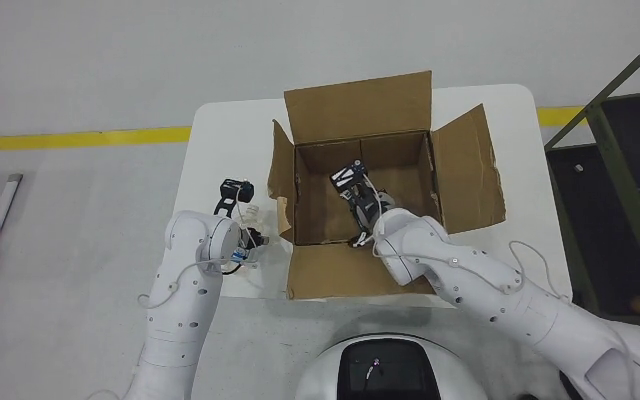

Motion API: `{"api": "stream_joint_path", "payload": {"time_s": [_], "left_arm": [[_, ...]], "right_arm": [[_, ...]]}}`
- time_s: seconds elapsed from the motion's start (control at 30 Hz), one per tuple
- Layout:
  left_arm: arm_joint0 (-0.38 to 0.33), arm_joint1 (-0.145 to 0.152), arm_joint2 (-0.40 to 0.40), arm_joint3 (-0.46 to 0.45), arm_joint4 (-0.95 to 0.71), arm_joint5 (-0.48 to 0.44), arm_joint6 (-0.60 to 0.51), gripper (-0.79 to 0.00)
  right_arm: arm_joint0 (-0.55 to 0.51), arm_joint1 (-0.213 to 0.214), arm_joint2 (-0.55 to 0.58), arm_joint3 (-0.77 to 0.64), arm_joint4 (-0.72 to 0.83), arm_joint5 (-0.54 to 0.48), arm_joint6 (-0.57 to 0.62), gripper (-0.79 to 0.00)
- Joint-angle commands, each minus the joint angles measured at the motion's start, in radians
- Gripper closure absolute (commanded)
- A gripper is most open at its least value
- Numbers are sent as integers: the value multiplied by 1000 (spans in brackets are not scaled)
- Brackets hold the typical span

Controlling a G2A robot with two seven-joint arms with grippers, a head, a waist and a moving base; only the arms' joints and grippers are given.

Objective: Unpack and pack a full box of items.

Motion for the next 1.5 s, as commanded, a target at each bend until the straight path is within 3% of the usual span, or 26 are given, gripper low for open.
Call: {"api": "stream_joint_path", "payload": {"time_s": [0.0,0.03,0.07,0.2,0.3,0.37,0.47,0.97,1.47], "left_arm": [[0,0,0,0,0,0,0,-785],[0,0,0,0,0,0,0,-785],[0,0,0,0,0,0,0,-785],[0,0,0,0,0,0,0,-785],[0,0,0,0,0,0,0,-785],[0,0,0,0,0,0,0,-785],[0,0,0,0,0,0,0,-785],[0,0,0,0,0,0,0,-785],[0,0,0,0,0,0,0,-785]], "right_arm": [[19,-14,-4,41,10,-8,8,0],[31,-22,-10,64,4,-9,14,0],[39,-30,-14,77,9,-11,16,-92],[65,-61,-31,137,13,-19,30,-114],[78,-83,-42,180,20,-27,32,-265],[85,-96,-42,206,27,-29,27,-265],[94,-113,-41,242,34,-41,21,-345],[102,-183,-43,365,30,-92,13,-265],[96,-231,-18,442,9,-118,12,-271]]}}
